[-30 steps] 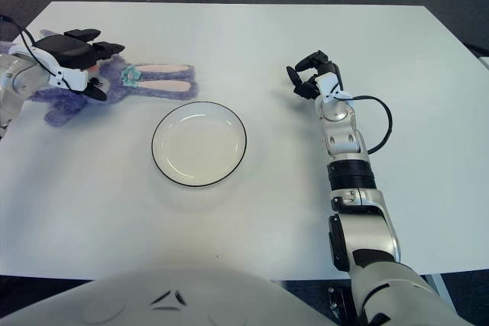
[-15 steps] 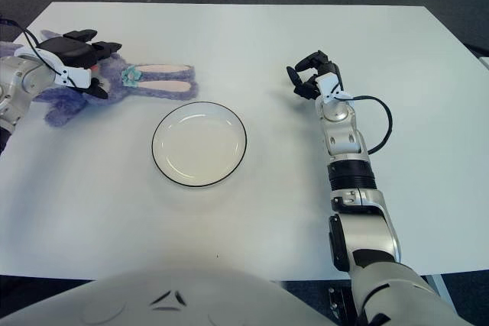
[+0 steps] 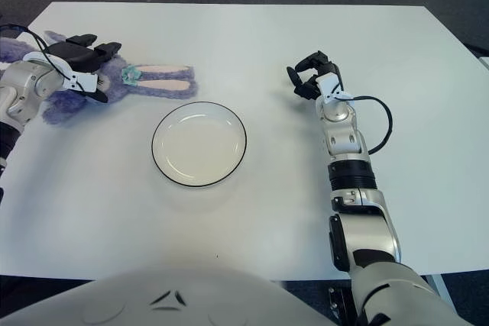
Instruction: Put the doll into the plate.
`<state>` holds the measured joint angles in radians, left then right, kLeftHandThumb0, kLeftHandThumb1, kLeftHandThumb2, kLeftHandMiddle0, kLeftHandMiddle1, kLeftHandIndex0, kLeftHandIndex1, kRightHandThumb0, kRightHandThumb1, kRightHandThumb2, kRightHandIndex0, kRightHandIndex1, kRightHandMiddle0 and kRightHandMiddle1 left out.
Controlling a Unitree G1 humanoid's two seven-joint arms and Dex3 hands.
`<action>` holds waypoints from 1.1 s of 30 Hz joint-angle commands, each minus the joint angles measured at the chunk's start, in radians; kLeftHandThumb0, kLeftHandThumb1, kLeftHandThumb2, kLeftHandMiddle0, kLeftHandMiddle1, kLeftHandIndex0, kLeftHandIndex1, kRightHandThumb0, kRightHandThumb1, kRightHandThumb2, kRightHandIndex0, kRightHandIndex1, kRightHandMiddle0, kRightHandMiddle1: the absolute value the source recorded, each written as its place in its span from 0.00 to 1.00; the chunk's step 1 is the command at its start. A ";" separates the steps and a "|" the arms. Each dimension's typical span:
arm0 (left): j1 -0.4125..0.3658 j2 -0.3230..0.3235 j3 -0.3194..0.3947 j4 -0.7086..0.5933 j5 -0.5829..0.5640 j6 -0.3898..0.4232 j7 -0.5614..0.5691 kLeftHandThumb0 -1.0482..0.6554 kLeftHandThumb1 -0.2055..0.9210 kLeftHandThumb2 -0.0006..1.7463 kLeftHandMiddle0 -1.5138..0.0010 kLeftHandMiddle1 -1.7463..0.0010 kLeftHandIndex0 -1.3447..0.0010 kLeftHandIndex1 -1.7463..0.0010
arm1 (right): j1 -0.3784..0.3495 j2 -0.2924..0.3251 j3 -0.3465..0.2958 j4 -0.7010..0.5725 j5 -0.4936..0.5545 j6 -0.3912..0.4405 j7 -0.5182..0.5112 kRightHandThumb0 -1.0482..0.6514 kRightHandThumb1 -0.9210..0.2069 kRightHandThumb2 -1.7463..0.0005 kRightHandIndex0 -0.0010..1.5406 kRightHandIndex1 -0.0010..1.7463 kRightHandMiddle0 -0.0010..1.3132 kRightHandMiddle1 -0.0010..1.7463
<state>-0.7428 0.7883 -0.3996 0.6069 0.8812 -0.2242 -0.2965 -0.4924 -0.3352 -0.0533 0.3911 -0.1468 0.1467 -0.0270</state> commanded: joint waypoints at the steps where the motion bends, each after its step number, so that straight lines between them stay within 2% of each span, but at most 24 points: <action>1: -0.010 -0.005 -0.022 0.042 0.018 0.009 0.014 0.05 0.98 0.00 1.00 1.00 0.97 1.00 | 0.009 -0.011 -0.012 -0.001 0.004 -0.007 0.008 0.39 0.14 0.62 0.48 1.00 0.28 0.95; 13: -0.021 -0.016 -0.042 0.121 -0.020 -0.022 0.016 0.05 0.98 0.00 1.00 1.00 0.97 1.00 | 0.016 -0.013 -0.017 -0.014 0.007 -0.005 0.016 0.39 0.13 0.63 0.48 1.00 0.28 0.95; 21: -0.021 -0.038 -0.044 0.176 -0.084 -0.060 -0.004 0.11 0.89 0.00 1.00 1.00 0.93 0.98 | 0.024 -0.016 -0.021 -0.030 0.009 -0.001 0.026 0.40 0.13 0.63 0.48 1.00 0.28 0.95; 27: -0.029 -0.060 -0.043 0.204 -0.119 -0.053 -0.017 0.19 0.83 0.00 0.92 0.99 0.84 0.97 | 0.028 -0.018 -0.024 -0.039 0.009 0.004 0.030 0.40 0.13 0.63 0.48 1.00 0.28 0.95; 29: -0.028 -0.065 -0.047 0.213 -0.120 -0.053 -0.004 0.25 0.82 0.00 0.84 0.96 0.77 0.94 | 0.029 -0.018 -0.024 -0.040 0.009 0.004 0.032 0.40 0.13 0.63 0.48 1.00 0.28 0.95; 33: -0.026 -0.068 -0.056 0.226 -0.112 -0.066 0.034 0.30 0.82 0.00 0.77 0.92 0.71 0.92 | 0.031 -0.019 -0.027 -0.042 0.010 0.004 0.034 0.40 0.13 0.64 0.48 1.00 0.28 0.95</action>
<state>-0.7974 0.7379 -0.4318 0.7989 0.7576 -0.2804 -0.2669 -0.4798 -0.3387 -0.0703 0.3682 -0.1376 0.1472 0.0021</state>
